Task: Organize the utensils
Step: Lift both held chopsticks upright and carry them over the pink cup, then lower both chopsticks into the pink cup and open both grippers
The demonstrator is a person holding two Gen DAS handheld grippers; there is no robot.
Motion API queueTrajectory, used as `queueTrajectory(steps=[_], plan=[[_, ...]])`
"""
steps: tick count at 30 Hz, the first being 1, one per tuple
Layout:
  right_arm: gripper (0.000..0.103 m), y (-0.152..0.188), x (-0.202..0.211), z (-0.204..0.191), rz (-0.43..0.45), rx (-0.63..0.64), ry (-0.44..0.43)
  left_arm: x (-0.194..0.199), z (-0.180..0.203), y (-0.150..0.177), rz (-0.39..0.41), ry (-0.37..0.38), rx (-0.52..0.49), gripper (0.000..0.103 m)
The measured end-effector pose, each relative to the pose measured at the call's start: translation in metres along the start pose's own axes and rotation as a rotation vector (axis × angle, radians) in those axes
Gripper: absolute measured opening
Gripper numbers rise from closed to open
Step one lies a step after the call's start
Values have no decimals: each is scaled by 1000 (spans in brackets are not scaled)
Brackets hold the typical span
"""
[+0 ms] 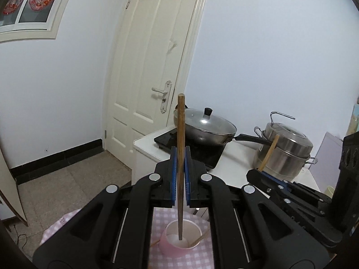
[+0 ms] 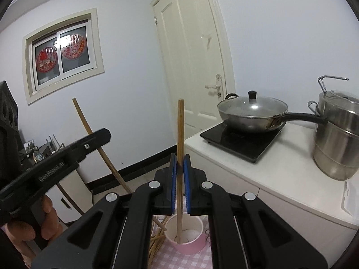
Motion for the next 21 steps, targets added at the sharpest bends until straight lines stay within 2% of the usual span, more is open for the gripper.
queueTrajectory(steps=[5,12,21], plan=[[5,0,-4,5,6,6,8,-17,-3,20,-24,1,9,6],[5,35,-21,17,-54,-4,27,-32,-15,59,-100,-14,1,6],[5,62,-25,19,-106,-25,26,-37,-27,91,-187,-16,-12,6]])
Point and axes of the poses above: each gripper's, at about its wrist camera, not at the fingertips, and x roughly against the way its jaws point, z to its right, y to its underside, the point moved 4 cm from there along -x, roughly the way its jaws point, and after that the axes turned 13 degrees about z, right-handed, at the moved point
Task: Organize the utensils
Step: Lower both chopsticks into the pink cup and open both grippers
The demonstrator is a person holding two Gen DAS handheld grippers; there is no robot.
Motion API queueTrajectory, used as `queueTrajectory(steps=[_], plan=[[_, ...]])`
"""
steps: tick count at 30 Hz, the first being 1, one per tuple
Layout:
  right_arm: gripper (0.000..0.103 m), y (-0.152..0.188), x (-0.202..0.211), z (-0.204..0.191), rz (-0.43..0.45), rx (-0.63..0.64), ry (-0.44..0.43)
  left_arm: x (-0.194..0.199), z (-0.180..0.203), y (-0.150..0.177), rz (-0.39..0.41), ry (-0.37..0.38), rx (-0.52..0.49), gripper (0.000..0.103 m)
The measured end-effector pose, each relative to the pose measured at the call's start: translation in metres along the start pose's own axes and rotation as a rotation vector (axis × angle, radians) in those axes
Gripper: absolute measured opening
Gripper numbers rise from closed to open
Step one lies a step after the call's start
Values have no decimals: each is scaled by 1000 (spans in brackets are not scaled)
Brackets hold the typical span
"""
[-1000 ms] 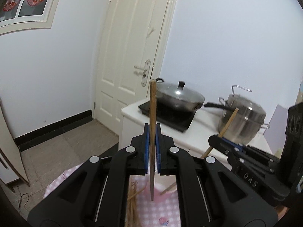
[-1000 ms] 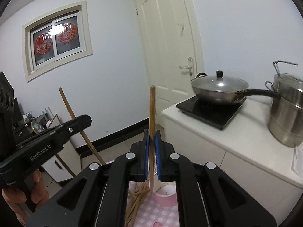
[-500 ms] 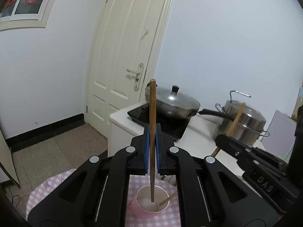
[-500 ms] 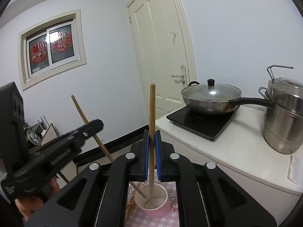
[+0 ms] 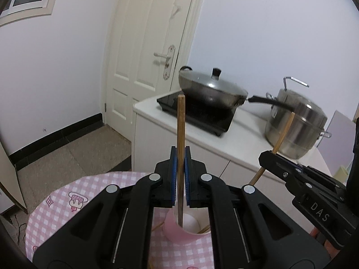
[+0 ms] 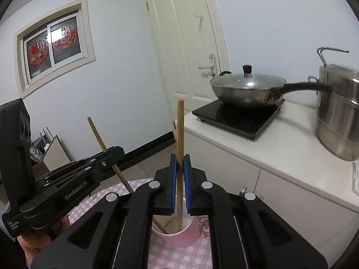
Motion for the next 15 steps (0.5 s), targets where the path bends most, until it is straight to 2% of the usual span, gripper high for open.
queueTrajectory(steps=[8,15], plan=[[5,18,-4,3,-40,-11,10,-4,-9,18,-66,4,6,6],[5,23,-3,4,-44,-12,20,0,-5,19,-74,4,-16,7]])
Point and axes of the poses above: each gripper's, at about its wrist camera, not at the fingertips, and x roughly against the way its jaws point, z to its right, y to its underside, the point moved 4 cm from there along -x, roughly the way its jaws point, and after that the axes turned 13 degrees about z, right-handed, at the moved point
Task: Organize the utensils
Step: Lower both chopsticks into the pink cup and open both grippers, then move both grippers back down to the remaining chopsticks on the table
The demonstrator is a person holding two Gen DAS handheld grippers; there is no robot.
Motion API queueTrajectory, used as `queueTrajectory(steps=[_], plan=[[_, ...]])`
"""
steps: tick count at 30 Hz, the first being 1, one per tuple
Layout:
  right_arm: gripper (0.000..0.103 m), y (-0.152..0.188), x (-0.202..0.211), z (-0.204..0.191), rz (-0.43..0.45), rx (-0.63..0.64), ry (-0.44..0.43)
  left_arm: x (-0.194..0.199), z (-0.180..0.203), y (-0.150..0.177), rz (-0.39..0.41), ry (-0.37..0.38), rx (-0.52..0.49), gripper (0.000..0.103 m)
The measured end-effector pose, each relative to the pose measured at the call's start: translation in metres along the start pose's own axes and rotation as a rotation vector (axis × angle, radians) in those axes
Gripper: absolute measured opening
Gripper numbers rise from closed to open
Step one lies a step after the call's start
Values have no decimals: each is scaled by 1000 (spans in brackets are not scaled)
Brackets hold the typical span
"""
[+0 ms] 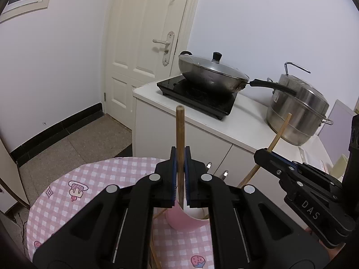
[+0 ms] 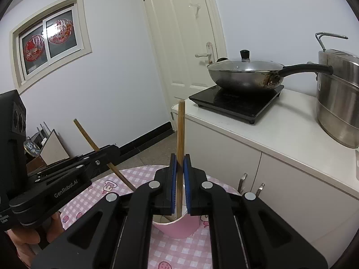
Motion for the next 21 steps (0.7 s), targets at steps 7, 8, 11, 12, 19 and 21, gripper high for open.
queueTrajectory(steps=[7,8,11,12,19,21], plan=[[12,1,7,-2,-5,-8,11,5,5,0,-38,20,-1,7],[15,0,9,-3,-2,-9,14,7,6,0,-42,22,-8,7],[31,-3,17,-5,13,-9,19,14,8,-1,-33,24,-12,40],[31,-4,19,-6,17,-10,18,17,8,-2,-21,23,-4,56],[32,-9,39,-9,41,-19,25,39,11,-9,7,14,-8,56],[32,-11,45,-11,47,-22,27,46,12,-11,8,11,-5,56]])
Point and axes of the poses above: each gripper's, at about its wrist camera, not at the fingertips, and x roughly against the way its jaws point, z to its right, y to its underside, the point moved 4 cm from there along -x, roughly the way its jaws point, and after that the axes turned 13 degrees about z, right-handed, at the moved point
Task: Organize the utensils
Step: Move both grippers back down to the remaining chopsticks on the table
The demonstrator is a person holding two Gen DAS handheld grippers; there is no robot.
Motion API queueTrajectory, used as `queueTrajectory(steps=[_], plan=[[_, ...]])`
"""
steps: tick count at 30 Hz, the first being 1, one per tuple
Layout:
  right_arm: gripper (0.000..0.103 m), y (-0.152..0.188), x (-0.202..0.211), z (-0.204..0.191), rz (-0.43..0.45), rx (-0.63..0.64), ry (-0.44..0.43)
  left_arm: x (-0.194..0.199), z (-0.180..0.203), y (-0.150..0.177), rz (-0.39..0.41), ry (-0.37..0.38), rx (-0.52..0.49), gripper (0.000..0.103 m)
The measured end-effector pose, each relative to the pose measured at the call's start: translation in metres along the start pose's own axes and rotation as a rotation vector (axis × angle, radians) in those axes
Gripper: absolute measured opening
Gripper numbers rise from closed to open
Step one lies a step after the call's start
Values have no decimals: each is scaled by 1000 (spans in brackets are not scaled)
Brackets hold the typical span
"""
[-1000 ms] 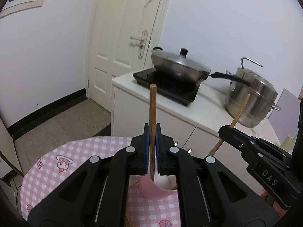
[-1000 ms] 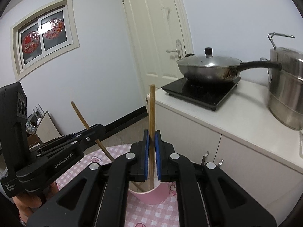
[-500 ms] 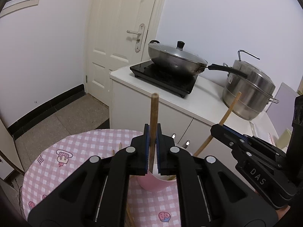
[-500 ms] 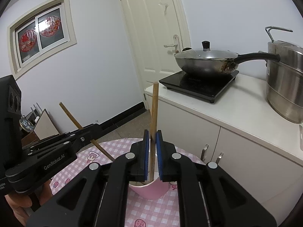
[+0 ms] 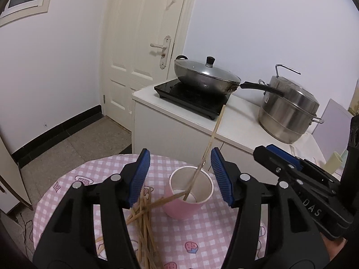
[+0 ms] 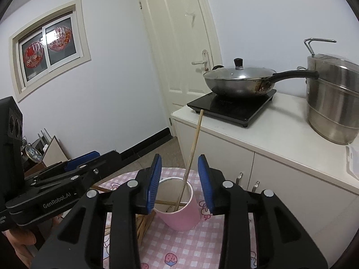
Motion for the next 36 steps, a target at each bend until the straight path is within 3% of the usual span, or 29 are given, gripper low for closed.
queueTrajectory(steps=[9,21,26,36], plan=[[32,0,39,-8,42,11,19,41,1,-1,32,-41,-34,57],[37,18,87,-32,91,76,42,115,-5,11,140,-126,-71,64],[39,34,92,-40,75,90,35,134,-13,23,155,-151,-80,68],[39,71,71,-58,-16,96,1,138,-55,48,104,-205,-72,68]])
Point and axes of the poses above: each gripper's, at about its wrist camera, not at the fingertips, and x roughly against the way its jaws point, z to its right, y to its underside, the point moved 4 cm from there along -x, roughly the way its jaws point, and after that the axes turned 13 degrees about z, right-handed, at the moved point
